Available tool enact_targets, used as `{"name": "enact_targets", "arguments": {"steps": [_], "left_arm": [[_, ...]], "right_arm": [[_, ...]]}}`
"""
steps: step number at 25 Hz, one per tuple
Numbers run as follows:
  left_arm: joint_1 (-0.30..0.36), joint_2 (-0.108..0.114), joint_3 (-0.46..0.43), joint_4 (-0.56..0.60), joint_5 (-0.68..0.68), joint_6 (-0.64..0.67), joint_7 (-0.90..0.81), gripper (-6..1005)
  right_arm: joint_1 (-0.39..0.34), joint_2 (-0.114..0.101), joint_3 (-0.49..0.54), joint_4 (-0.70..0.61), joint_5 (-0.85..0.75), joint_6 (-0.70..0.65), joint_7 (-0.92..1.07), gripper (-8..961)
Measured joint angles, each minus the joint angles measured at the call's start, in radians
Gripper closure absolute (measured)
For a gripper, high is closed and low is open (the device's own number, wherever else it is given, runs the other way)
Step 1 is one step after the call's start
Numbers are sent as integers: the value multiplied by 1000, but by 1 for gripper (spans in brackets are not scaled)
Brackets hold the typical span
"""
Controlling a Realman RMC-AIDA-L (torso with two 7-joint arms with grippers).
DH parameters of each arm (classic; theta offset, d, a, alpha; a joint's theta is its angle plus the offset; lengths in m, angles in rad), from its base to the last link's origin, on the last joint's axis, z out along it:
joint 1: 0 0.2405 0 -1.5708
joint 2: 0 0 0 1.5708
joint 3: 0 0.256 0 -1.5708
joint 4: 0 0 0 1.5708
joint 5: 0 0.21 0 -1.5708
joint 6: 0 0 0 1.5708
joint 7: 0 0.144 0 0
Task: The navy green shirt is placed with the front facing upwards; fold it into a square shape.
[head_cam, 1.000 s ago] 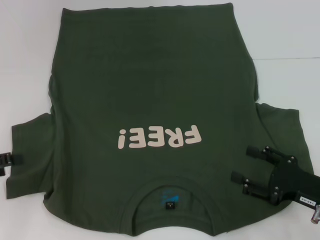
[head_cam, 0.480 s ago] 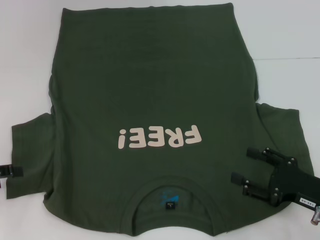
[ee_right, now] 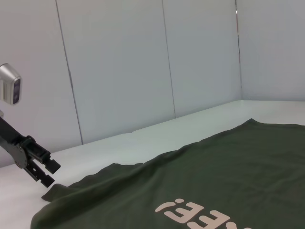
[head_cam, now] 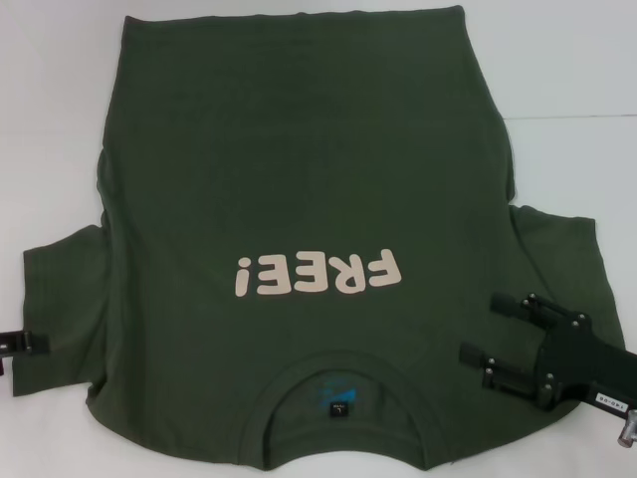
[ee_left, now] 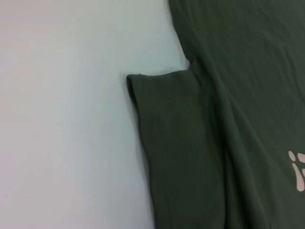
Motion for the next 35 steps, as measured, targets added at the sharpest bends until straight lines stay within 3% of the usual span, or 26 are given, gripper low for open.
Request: {"name": "enact_targets", "arguments": {"steps": [35], "left_arm": [[-31,9,31,-38,31,-33,-49,196]], "right_arm": [[5,-1,0,-3,0,7,0,115]]}}
